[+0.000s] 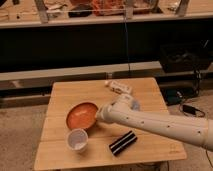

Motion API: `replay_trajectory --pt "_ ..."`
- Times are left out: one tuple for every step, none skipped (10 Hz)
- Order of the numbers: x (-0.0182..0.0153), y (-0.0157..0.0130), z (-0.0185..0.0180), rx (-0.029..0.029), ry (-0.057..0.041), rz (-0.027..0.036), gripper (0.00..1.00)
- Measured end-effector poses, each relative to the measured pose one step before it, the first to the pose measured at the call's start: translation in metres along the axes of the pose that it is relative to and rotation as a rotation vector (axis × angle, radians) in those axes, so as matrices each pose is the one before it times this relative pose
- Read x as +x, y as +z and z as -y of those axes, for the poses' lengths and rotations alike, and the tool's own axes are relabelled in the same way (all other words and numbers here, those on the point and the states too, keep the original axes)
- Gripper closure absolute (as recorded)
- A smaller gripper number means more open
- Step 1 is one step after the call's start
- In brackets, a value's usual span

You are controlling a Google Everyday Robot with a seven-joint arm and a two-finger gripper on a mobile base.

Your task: Drag the ceramic bowl in a circle

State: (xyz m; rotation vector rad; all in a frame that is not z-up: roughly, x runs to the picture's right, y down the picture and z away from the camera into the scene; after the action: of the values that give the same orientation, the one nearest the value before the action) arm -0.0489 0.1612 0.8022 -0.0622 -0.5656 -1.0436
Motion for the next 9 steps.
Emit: replay_trajectory --pt "0.00580 0.00664 0.00549 -0.00517 0.00343 -0.00726 0.98" --pt "0.01098 0.00651 0.00242 -0.00695 0.01091 -0.01268 0.98" --pt "0.00942 0.00274 -0.00175 -0.00480 0.01227 -0.01063 0.98" --pt "0.01108 0.00113 -0.00505 -0.00554 0.01614 -0.01260 0.98" --pt "0.01462 -0.00157 -0.00951 -0.00685 0.01887 -0.01777 0.98" --pt "0.01845 -0.00516 -0.01670 -0.00937 0.02688 -0.02341 0.98" --pt "0.01239 -0.00533 -0.01450 -0.00842 0.02137 -0.01695 0.98" --pt "0.01574 -0.00781 -0.01809 -0.01019 0.02361 -0.02498 0.98" --pt "0.01650 -0.01100 -0.02235 -0.01217 0.03110 -0.02638 0.98"
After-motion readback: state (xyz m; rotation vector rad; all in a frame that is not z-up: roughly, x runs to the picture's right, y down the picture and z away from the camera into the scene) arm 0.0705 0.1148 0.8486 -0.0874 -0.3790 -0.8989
